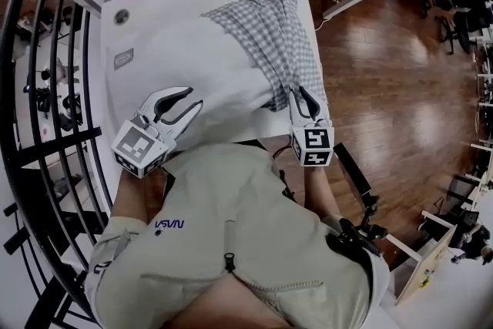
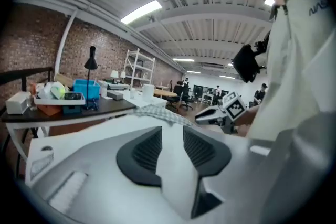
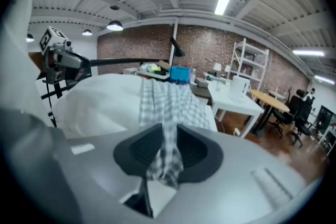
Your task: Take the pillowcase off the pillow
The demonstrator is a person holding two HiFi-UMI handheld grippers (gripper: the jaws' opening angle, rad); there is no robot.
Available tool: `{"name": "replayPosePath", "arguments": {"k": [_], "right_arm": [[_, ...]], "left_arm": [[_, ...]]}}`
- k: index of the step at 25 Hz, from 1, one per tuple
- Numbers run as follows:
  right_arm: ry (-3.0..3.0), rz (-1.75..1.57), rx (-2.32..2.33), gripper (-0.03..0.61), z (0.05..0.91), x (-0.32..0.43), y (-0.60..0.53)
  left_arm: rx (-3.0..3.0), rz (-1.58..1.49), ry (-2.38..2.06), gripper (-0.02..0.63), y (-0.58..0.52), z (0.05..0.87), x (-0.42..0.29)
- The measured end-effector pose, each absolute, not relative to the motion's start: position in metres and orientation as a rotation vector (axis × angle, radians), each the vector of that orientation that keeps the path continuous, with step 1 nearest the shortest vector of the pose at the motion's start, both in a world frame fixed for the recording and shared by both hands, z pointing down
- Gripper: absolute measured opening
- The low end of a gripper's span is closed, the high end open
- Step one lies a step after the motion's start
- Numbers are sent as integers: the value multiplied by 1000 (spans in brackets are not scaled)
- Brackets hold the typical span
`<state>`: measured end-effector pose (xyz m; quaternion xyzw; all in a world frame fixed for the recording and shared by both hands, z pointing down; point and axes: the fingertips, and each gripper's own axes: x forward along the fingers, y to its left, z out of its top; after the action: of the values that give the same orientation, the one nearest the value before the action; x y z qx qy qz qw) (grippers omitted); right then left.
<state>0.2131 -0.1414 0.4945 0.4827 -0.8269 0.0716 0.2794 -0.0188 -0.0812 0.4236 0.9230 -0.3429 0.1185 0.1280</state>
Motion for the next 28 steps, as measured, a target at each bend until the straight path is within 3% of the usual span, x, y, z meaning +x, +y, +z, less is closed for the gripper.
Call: {"name": "replayPosePath", "arguments": {"k": [5,7,13,14,18,21,22,23,24,28], "right_arm": [[-2363,69,1288,92,444,181,-201],[-2411,42,1249,112,427,161,-231],[-2430,59,1084,112,424,107,-313],[-2411,78,1046,113,431,99,-323],[-2297,160,845,165,472,70,-342],[-2141,185,660,204,517,56,-329],[-2105,175,634,189,526,53,-325],[-2080,148,647,131,529,54,-324],[-2067,107,693,8,524,57,-329],[-2070,-14,939,8,481,83,-365]], "left_arm": [[2690,401,-1275,187,-174,412,-32],[2676,482,-1321,247,-207,418,-27],[2501,830,-1265,293,-259,488,-16],[2473,867,-1232,288,-258,502,-13],[2480,928,-1134,98,-237,528,8],[2519,958,-1141,44,-219,529,18],[2532,956,-1147,38,-215,527,18],[2546,943,-1153,36,-210,522,18],[2560,922,-1158,32,-206,515,16],[2638,834,-1155,31,-183,477,10]]}}
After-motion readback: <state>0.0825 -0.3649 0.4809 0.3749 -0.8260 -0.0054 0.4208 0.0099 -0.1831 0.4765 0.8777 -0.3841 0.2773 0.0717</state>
